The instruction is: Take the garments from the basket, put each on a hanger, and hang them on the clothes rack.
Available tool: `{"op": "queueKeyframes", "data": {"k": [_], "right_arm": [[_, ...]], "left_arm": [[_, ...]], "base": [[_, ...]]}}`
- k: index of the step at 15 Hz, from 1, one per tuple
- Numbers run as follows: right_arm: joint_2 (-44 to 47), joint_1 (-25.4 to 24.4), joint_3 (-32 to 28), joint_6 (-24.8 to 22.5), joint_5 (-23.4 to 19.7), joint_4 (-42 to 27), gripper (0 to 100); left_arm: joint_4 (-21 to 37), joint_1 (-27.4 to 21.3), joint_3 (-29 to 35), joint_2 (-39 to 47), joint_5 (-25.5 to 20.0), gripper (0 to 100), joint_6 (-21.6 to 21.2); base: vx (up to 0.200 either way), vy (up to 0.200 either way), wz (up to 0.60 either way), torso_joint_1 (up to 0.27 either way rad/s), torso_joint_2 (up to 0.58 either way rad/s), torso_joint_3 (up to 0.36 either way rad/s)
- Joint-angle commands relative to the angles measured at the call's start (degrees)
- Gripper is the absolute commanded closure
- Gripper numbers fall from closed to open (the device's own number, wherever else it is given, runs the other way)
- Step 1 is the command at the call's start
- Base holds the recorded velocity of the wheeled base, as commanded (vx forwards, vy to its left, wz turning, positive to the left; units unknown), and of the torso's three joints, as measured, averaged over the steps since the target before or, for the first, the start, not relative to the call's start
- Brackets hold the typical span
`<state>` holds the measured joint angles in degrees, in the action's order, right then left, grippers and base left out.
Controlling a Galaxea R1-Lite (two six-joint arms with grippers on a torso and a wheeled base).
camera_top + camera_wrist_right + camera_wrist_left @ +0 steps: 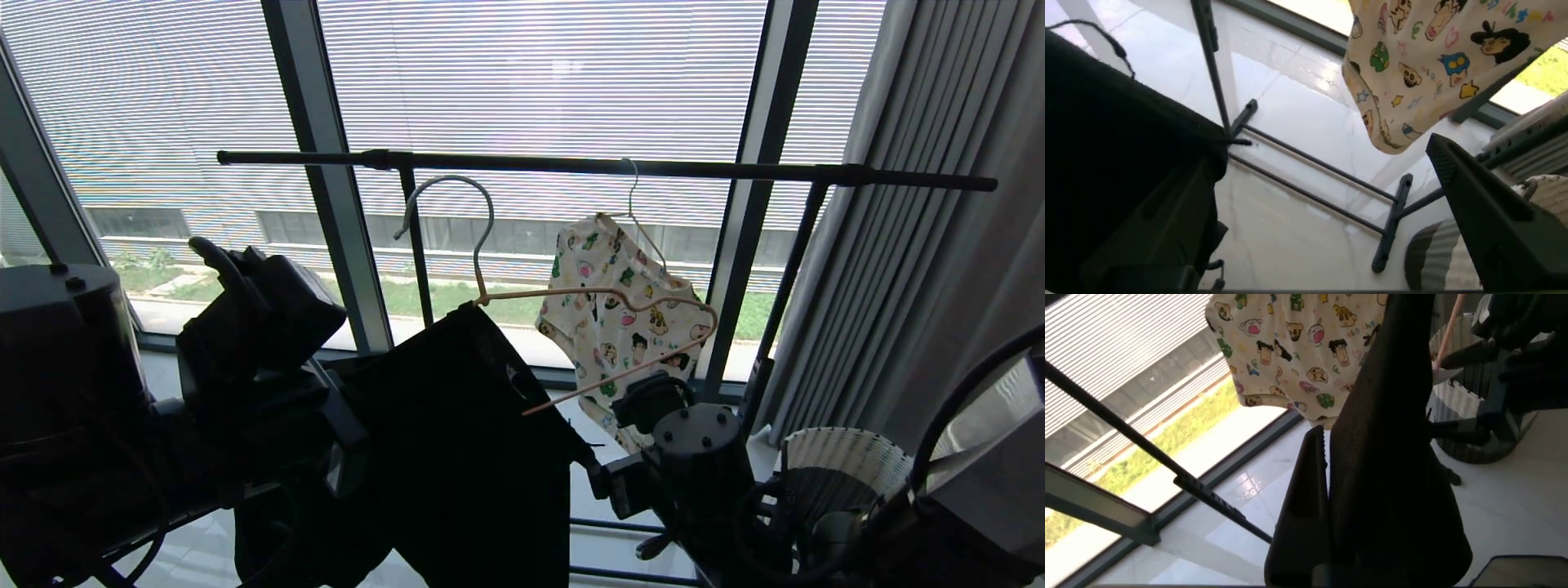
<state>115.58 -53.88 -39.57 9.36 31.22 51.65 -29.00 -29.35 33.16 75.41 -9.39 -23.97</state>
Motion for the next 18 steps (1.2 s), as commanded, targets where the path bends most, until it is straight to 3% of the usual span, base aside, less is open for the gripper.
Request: {"op": "queueKeyframes", "data": {"k": [1,6,10,18], "right_arm": [[0.09,4.22,0.02,-1.28,1.04,0.03,0],[-2.82,11.34,-0.24,-3.83,1.04,0.03,0],[-5.01,11.96,-0.24,-4.79,0.86,0.03,0],[-10.64,14.24,-1.3,-8.31,-0.63,-0.24,0]], "left_arm": [[-0.09,1.41,-0.9,-0.26,-0.02,100,-0.2],[-4.75,3.95,-5.91,-0.62,0.16,100,-3.02],[-4.66,4.57,-10.92,-0.97,1.39,100,-4.69],[-4.57,3.69,-15.05,0.0,1.56,100,-6.44]], "base": [[0.0,0.0,0.0,0.0,0.0,0.0],[0.0,0.0,0.0,0.0,0.0,0.0],[0.0,0.0,0.0,0.0,0.0,0.0],[0.0,0.0,0.0,0.0,0.0,0.0]]}}
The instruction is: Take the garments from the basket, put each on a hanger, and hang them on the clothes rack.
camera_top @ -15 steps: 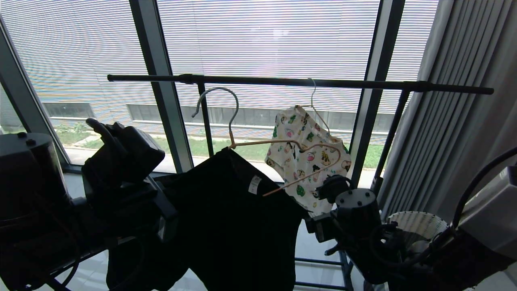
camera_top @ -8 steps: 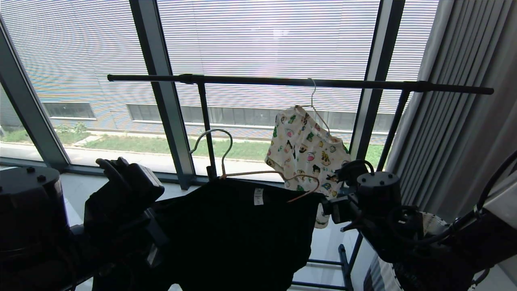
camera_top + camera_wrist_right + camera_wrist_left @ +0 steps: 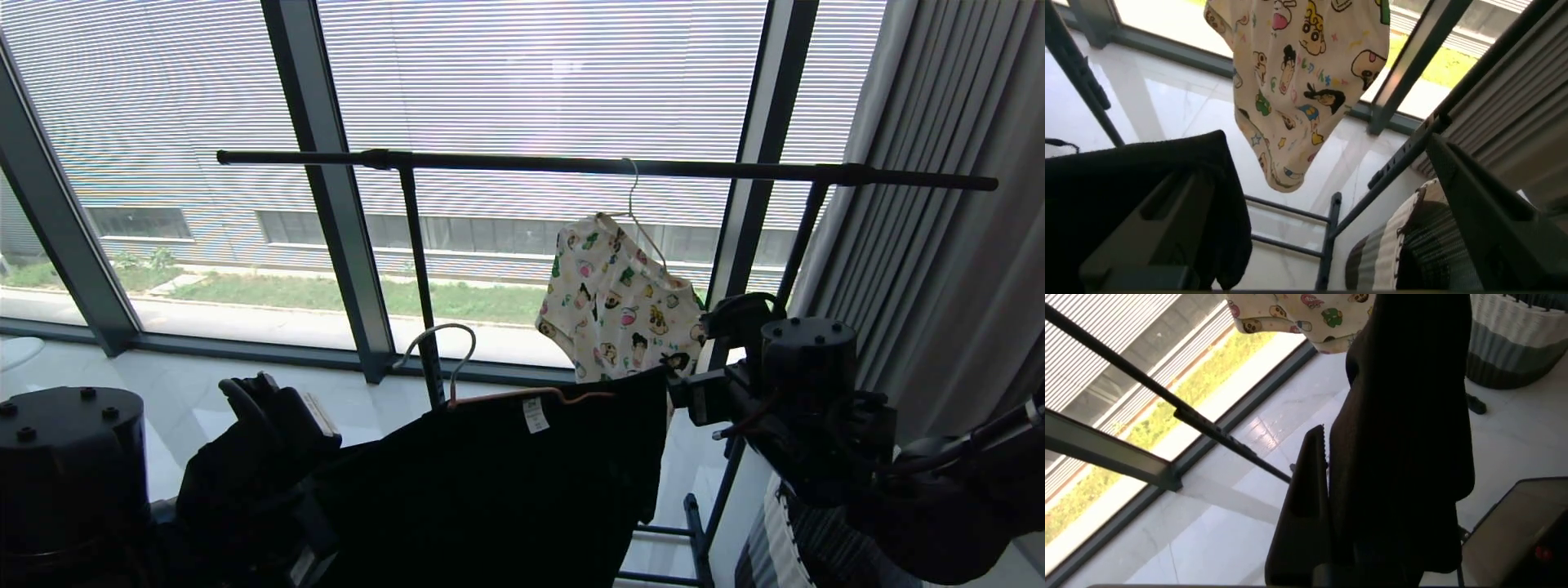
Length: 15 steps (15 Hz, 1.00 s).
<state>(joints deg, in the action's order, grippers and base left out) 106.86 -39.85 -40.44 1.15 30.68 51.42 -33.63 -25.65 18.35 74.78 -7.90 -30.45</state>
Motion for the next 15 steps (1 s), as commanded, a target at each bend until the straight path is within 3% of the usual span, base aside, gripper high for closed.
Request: {"op": "queueKeyframes", "data": {"k": [1,5,6,8,15], "right_arm": [[-2.98,0.21,-0.96,-0.18,-1.42,-0.27,0],[-8.95,0.21,-1.58,-0.27,-8.8,-5.89,0],[-12.12,0.3,-1.58,-0.27,-13.28,-8.88,0],[-14.58,0.3,-1.58,-0.97,-16.45,-11.96,0],[-18.88,1.09,-1.75,-10.2,-27.96,-20.83,0]], "left_arm": [[-0.03,-0.1,-0.15,1.42,0.08,100,0.31],[-0.2,-1.33,0.11,3.01,1.48,100,0.39],[-1.26,-1.25,0.2,3.8,3.77,100,0.48],[-2.23,-1.25,0.11,4.5,5.17,100,0.75],[-6.0,-4.41,0.11,5.2,4.91,100,0.92]], "base": [[0.0,0.0,0.0,0.0,0.0,0.0],[0.0,0.0,0.0,0.0,0.0,0.0],[0.0,0.0,0.0,0.0,0.0,0.0],[0.0,0.0,0.0,0.0,0.0,0.0],[0.0,0.0,0.0,0.0,0.0,0.0]]}}
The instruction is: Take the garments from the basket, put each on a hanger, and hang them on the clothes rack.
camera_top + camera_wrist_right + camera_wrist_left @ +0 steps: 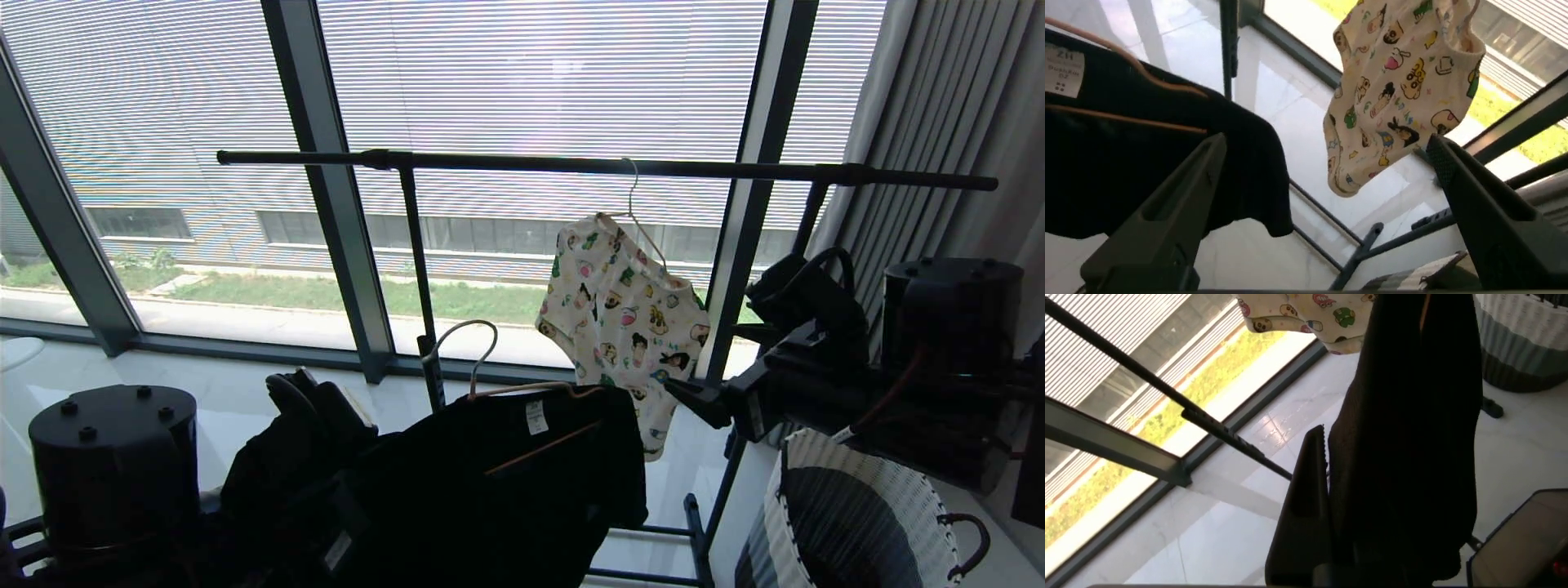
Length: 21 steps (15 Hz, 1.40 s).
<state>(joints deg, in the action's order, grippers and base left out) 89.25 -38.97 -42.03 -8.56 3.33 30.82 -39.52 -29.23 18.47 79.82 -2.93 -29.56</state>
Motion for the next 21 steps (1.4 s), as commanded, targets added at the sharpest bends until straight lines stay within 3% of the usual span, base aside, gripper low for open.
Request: {"op": "queueKeyframes", "data": {"k": [1,3,5,8,11,16,21], "right_arm": [[-1.44,0.13,-0.15,-2.34,-2.45,-0.41,0],[-2.5,0.04,-0.51,-7.7,-8.43,-4.19,0],[-4.52,-0.84,-2.88,-15.26,-19.06,-14.65,0],[-3.2,-3.83,-8.15,-22.73,-26.0,-26.16,0],[1.9,-6.55,-11.93,-24.14,-26.71,-28.18,0],[8.14,-9.19,-15.27,-23.96,-25.92,-29.85,0],[8.93,-8.22,-16.24,-22.91,-22.31,-30.91,0]], "left_arm": [[-0.38,-1.97,-0.1,0.07,-0.15,100,0.03],[-0.91,-4.69,-0.1,0.07,-1.47,100,0.03],[-1.17,-6.71,-0.54,-0.28,-4.37,100,-0.06],[-2.05,-8.3,-0.71,-0.46,-5.07,100,-0.14],[-2.14,-11.37,-0.98,-0.63,-5.07,100,-0.5],[-3.72,-11.46,-1.15,-0.46,-5.07,100,-0.58],[-3.81,-11.9,-1.15,-0.63,-5.07,100,-0.58]], "base": [[0.0,0.0,0.0,0.0,0.0,0.0],[0.0,0.0,0.0,0.0,0.0,0.0],[0.0,0.0,0.0,0.0,0.0,0.0],[0.0,0.0,0.0,0.0,0.0,0.0],[0.0,0.0,0.0,0.0,0.0,0.0],[0.0,0.0,0.0,0.0,0.0,0.0],[0.0,0.0,0.0,0.0,0.0,0.0]]}}
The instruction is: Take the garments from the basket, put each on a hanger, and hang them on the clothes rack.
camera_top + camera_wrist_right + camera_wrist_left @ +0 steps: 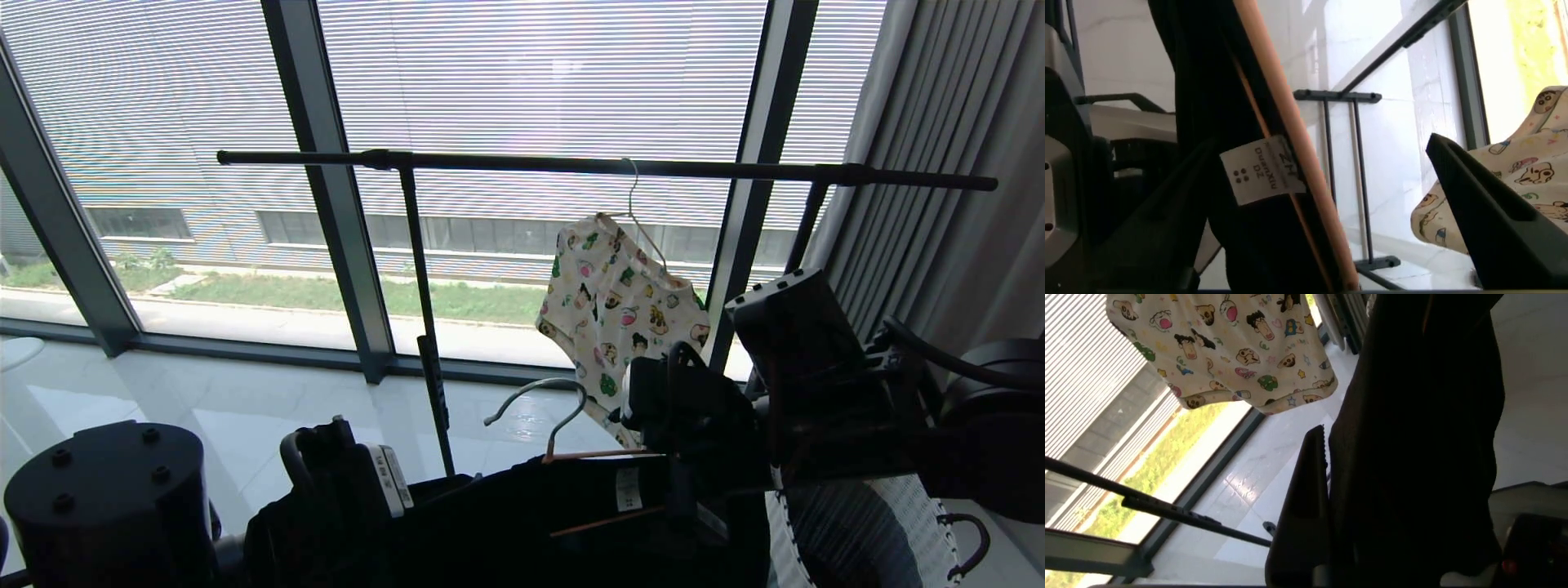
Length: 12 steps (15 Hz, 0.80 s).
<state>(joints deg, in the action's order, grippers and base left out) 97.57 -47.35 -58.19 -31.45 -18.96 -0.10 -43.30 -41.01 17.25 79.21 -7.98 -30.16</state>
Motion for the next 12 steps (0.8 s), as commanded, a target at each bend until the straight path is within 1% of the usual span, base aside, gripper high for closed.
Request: {"op": "queueKeyframes", "data": {"k": [1,5,7,9,10,12], "right_arm": [[0.6,0.06,-0.09,-0.01,0.32,0.01,100],[0.69,0.06,-0.09,-0.01,1.99,0.45,100],[0.69,0.06,-0.17,-0.01,2.08,0.98,100],[0.6,0.06,0.09,-0.36,1.99,3.0,100],[0.51,-0.02,0.18,-0.36,1.99,3.7,100],[-0.1,0.06,0.79,-2.47,1.55,5.37,100]], "left_arm": [[-0.03,-0.48,0.06,-0.03,-0.01,100,0.01],[-0.03,-1.0,0.06,-0.2,0.07,100,0.01],[-0.03,-1.79,0.06,-0.2,0.07,100,0.01],[-0.03,-2.85,-0.02,-0.11,0.25,100,0.01],[-0.03,-3.02,-0.02,-0.03,0.16,0,0.19],[-0.03,-2.58,-0.11,0.06,0.87,0,0.36]], "base": [[0.0,0.0,0.0,0.0,0.0,0.0],[0.0,0.0,0.0,0.0,0.0,0.0],[0.0,0.0,0.0,0.0,0.0,0.0],[0.0,0.0,0.0,0.0,0.0,0.0],[0.0,0.0,0.0,0.0,0.0,0.0],[0.0,0.0,0.0,0.0,0.0,0.0]]}}
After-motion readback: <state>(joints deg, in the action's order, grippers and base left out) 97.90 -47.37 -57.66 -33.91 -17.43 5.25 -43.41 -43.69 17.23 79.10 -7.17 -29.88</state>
